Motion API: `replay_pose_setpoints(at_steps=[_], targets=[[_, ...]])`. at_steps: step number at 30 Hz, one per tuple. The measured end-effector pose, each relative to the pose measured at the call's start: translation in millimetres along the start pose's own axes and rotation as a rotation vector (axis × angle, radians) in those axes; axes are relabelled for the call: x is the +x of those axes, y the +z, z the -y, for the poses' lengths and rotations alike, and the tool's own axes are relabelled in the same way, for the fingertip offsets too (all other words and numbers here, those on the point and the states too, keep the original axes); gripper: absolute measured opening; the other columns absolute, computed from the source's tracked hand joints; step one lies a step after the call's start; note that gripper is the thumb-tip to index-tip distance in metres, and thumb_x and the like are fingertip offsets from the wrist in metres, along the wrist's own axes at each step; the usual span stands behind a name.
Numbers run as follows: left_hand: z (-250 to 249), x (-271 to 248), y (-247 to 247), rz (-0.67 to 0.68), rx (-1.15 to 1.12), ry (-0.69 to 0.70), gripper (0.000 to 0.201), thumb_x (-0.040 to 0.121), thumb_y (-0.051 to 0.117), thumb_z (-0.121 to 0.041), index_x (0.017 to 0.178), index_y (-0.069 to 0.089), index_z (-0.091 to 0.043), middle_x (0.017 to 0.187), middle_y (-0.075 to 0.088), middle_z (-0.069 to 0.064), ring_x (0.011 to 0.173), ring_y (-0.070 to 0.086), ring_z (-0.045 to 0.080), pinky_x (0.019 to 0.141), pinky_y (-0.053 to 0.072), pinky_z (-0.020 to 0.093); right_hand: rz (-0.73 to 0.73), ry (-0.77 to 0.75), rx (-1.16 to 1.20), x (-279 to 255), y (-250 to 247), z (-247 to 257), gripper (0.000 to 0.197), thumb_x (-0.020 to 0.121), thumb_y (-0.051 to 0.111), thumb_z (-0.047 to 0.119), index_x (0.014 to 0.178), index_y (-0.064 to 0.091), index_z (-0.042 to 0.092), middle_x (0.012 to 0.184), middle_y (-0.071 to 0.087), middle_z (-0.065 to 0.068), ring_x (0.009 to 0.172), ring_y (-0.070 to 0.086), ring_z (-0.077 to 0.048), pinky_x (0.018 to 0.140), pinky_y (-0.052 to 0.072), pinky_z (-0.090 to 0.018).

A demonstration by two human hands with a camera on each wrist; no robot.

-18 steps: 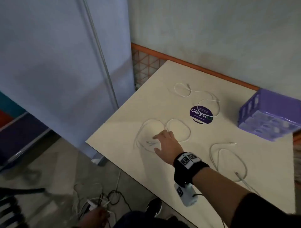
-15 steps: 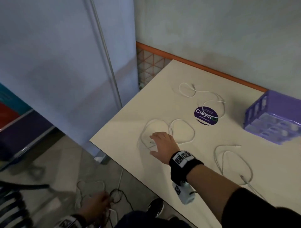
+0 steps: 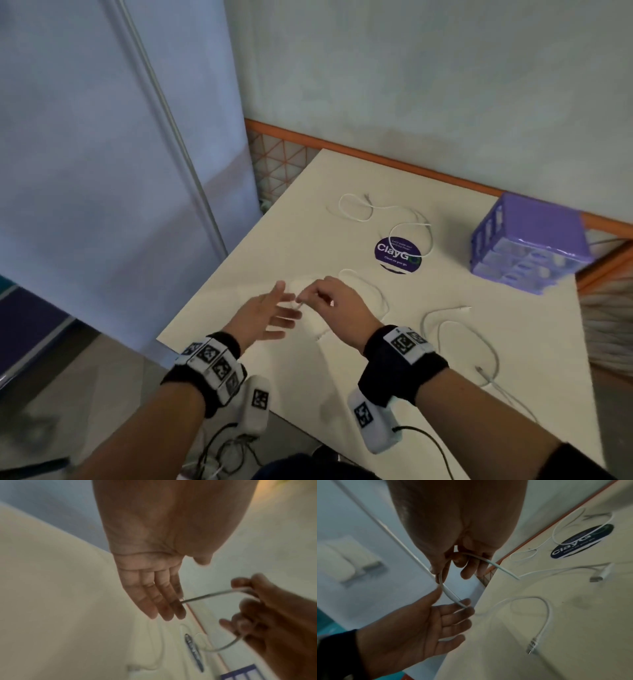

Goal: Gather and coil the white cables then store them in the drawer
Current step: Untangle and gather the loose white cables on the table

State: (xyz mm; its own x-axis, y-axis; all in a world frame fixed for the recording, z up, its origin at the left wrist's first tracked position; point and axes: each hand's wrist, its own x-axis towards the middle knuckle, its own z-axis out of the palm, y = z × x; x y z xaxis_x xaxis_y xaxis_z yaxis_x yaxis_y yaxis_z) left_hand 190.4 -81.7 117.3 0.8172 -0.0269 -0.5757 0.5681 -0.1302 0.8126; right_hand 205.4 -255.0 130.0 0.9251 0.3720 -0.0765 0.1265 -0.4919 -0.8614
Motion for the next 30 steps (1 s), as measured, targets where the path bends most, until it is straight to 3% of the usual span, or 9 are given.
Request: replay_pose_setpoints(at_steps=[7, 9, 12, 13, 17, 20, 23, 26, 30], targets=[[-59.0, 19.4, 38.4, -0.028, -0.441, 0.156, 0.064, 0.086, 0.060, 0.003, 0.140, 0.029, -0.010, 0.097, 0.063, 0.013, 0.085, 0.064, 0.023, 0.084, 0.053, 0.038, -0.154, 0.136, 0.187, -22.7, -35.1, -18.3, 0.004, 0.090, 0.062, 0.023, 0.090, 0.065, 0.021, 0.069, 0.054, 0.008, 0.061, 0.048, -0.003, 0.060, 0.039, -0.014], [-73.0, 23.8, 39.3, 0.003, -0.557, 0.184, 0.055, 0.086, 0.059, 0.003, 0.135, 0.037, -0.009, 0.091, 0.063, 0.010, 0.083, 0.067, 0.021, 0.087, 0.054, 0.039, -0.178, 0.203, 0.143, -30.9, -41.6, -32.4, 0.007, 0.093, 0.055, 0.024, 0.096, 0.062, 0.025, 0.066, 0.044, 0.007, 0.059, 0.042, -0.008, 0.056, 0.034, -0.014], [-93.2, 24.5, 37.0, 0.025, -0.603, 0.224, 0.003, 0.091, 0.058, -0.011, 0.093, 0.058, -0.008, 0.082, 0.061, 0.006, 0.074, 0.068, 0.017, 0.081, 0.058, 0.036, -0.120, 0.319, 0.018, -41.8, -52.5, -52.7, 0.020, 0.096, 0.047, 0.024, 0.100, 0.065, 0.029, 0.068, 0.051, 0.013, 0.059, 0.047, -0.007, 0.059, 0.038, -0.017], [-98.3, 24.8, 35.6, 0.019, -0.640, 0.242, 0.008, 0.093, 0.056, -0.014, 0.087, 0.059, -0.009, 0.079, 0.060, 0.004, 0.074, 0.067, 0.017, 0.079, 0.058, 0.036, -0.085, 0.371, -0.062, -44.8, -56.7, -60.7, 0.021, 0.095, 0.045, 0.025, 0.098, 0.065, 0.029, 0.072, 0.055, 0.013, 0.066, 0.053, -0.011, 0.067, 0.043, -0.023], [-108.3, 25.2, 37.1, 0.075, -0.565, 0.338, 0.023, 0.100, 0.040, -0.015, 0.113, 0.058, -0.008, 0.083, 0.067, 0.003, 0.078, 0.072, 0.019, 0.077, 0.059, 0.031, 0.061, 0.518, -0.315, -47.5, -65.4, -74.4, 0.026, 0.090, 0.042, 0.026, 0.104, 0.064, 0.024, 0.107, 0.070, 0.001, 0.110, 0.060, -0.025, 0.101, 0.041, -0.039], [-105.7, 18.9, 55.7, 0.150, -0.304, 0.367, 0.028, 0.101, 0.037, -0.018, 0.125, 0.050, -0.009, 0.104, 0.071, 0.003, 0.091, 0.072, 0.016, 0.086, 0.052, 0.027, -0.059, 0.407, 0.034, -34.3, -61.0, -47.7, 0.023, 0.077, 0.053, 0.035, 0.098, 0.062, 0.035, 0.100, 0.073, 0.004, 0.102, 0.063, -0.020, 0.098, 0.045, -0.037], [-99.2, 15.1, 73.9, 0.194, -0.204, 0.356, 0.029, 0.100, 0.040, -0.016, 0.128, 0.043, -0.010, 0.111, 0.070, 0.008, 0.104, 0.066, 0.019, 0.086, 0.050, 0.027, -0.134, 0.228, 0.352, -18.9, -55.5, -19.2, 0.018, 0.085, 0.059, 0.031, 0.103, 0.061, 0.026, 0.083, 0.073, -0.001, 0.083, 0.067, -0.021, 0.093, 0.050, -0.040], [-93.9, 16.3, 78.9, 0.229, -0.254, 0.329, 0.033, 0.099, 0.044, -0.015, 0.131, 0.040, -0.010, 0.114, 0.069, 0.011, 0.107, 0.066, 0.025, 0.086, 0.052, 0.031, -0.135, 0.169, 0.401, -19.1, -56.6, -10.0, 0.008, 0.093, 0.057, 0.028, 0.095, 0.061, 0.023, 0.069, 0.061, 0.001, 0.061, 0.062, -0.014, 0.073, 0.051, -0.033], [-93.4, 16.0, 83.7, 0.318, -0.126, 0.312, 0.030, 0.098, 0.047, -0.019, 0.128, 0.045, -0.015, 0.115, 0.071, 0.007, 0.108, 0.067, 0.018, 0.089, 0.051, 0.030, -0.147, 0.224, 0.339, -29.3, -58.9, -24.1, 0.018, 0.090, 0.059, 0.040, 0.097, 0.063, 0.024, 0.073, 0.060, 0.006, 0.059, 0.057, -0.010, 0.060, 0.042, -0.021]])
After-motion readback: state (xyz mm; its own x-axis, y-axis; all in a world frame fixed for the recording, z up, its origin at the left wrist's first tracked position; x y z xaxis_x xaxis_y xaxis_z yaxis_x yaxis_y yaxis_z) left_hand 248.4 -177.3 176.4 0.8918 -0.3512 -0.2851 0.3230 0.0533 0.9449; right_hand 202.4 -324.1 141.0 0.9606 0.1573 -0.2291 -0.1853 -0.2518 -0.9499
